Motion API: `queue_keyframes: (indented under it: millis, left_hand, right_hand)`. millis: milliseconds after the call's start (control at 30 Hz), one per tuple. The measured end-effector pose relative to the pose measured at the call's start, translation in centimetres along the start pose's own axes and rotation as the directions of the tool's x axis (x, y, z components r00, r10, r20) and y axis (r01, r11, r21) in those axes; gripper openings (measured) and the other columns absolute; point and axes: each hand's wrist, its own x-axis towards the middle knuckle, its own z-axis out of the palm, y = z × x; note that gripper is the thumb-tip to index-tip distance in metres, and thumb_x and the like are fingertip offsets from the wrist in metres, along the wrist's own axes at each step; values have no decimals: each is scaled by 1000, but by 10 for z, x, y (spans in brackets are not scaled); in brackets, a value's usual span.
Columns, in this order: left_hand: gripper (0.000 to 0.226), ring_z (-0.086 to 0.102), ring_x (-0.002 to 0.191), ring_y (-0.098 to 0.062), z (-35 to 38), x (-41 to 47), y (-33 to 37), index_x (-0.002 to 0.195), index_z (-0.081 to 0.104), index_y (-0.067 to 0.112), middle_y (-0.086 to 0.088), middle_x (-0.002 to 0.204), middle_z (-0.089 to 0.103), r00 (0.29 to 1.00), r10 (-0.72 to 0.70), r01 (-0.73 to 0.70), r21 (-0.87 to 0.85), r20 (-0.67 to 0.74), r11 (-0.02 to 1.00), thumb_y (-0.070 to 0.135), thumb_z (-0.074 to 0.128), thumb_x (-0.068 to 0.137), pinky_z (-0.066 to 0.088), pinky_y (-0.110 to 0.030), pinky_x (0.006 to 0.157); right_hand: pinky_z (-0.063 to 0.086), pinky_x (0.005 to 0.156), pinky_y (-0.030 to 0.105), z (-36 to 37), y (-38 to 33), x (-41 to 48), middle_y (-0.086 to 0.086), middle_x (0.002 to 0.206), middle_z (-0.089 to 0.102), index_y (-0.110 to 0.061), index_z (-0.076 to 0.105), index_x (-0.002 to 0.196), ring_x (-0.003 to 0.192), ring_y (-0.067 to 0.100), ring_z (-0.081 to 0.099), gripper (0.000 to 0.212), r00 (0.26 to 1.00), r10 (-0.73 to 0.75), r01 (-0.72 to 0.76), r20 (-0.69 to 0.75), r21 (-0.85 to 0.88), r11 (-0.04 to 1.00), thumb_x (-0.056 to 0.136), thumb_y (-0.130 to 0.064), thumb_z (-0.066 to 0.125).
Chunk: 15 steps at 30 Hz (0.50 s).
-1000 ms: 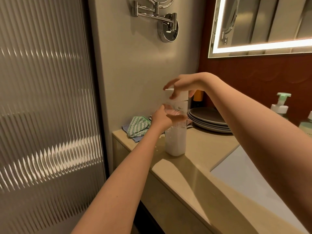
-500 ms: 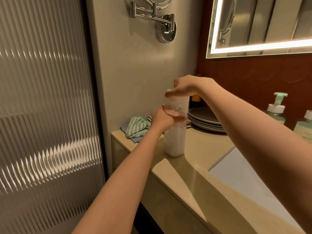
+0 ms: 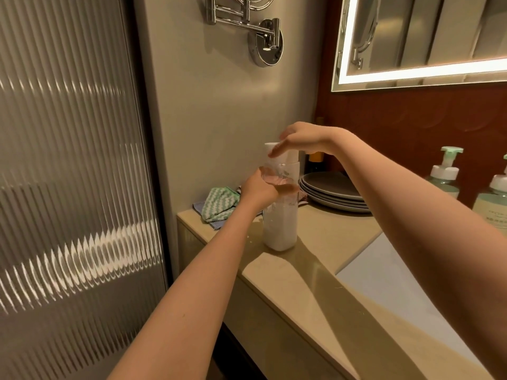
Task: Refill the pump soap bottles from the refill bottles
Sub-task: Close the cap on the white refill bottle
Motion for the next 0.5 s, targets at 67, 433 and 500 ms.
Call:
queue_keyframes:
  millis: [67,433,500]
  left_hand:
    - [68,49,105,-17,2,2,-1,121,45,22,3,119,53,1000,10,-10,28,-10,1000,40,81,66,46,-39,95]
    - [82,50,116,-21,12,5,-2,128,43,23,3,126,54,997,1,1,31,-83,1000,47,82,60,44,-34,94]
    - [79,48,116,-21,14,3,0,131,42,21,1,126,53,997,-1,-1,-25,-77,1000,37,82,65,43,-37,98]
  right_hand:
    - [36,60,28,2,1,1,10,82,53,-8,61,79,69,17,48,41,997,11,-13,-78,-23,1000,76,-48,68]
    - [33,48,21,14,-9,-2,5,81,50,-6,52,83,65,14,45,49,966,158,-168,-203,-30,985,71,-48,73]
    - [39,53,21,12,-5,-5,7,91,52,-6,54,100,75,17,51,55,963,189,-189,-195,19,982,69,-46,75]
